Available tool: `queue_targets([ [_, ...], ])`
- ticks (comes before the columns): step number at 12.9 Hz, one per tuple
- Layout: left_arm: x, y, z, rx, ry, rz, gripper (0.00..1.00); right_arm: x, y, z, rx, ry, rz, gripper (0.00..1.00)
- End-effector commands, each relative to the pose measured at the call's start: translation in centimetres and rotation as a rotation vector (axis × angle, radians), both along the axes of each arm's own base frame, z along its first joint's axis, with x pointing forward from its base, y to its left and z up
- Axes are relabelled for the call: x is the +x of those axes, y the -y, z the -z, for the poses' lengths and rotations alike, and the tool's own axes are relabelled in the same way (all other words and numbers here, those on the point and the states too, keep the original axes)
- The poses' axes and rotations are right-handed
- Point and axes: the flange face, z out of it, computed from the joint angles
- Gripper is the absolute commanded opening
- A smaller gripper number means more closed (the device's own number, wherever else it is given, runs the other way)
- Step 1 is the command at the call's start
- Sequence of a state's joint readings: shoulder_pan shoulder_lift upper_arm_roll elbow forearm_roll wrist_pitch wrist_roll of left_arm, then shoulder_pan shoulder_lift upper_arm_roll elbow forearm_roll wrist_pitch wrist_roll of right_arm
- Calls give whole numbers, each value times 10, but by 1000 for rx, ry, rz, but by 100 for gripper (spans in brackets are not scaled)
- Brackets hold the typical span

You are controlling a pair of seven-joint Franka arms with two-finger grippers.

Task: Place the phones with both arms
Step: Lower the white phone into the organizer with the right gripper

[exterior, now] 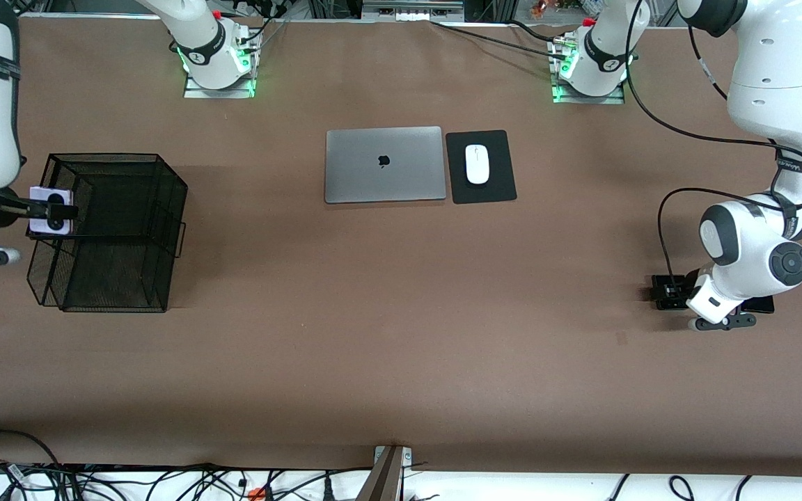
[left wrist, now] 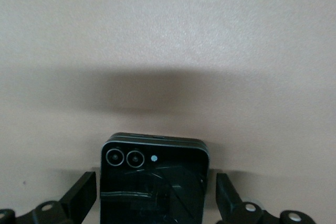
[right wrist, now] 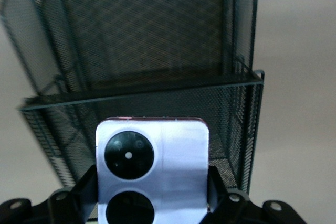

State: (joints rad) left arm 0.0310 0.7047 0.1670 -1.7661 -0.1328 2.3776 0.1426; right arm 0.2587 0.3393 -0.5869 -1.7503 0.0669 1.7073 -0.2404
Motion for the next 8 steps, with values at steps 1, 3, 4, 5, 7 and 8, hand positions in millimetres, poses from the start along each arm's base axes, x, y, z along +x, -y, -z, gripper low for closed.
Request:
queue_targets([
  [1,-1,-3,1,-17,4,-1,87,-36,8,20,47,6,16,18],
  [3,3,-2,-5,-12,12,6,44,-50,17,46,53,20,-1,19],
  [4,5,0,-7,-10,17,12,32,-56,21,59,52,36,-11,21],
  [5,9,3,-14,-9,29,18,28,-59,24,65,48,44,-9,21],
  [7,34,19,-59,-9,90,28,29,-59,27,69,46,46,-15,37],
  [8,47,38,-93,-24,104,49,29,-58,27,69,47,53,-30,74],
])
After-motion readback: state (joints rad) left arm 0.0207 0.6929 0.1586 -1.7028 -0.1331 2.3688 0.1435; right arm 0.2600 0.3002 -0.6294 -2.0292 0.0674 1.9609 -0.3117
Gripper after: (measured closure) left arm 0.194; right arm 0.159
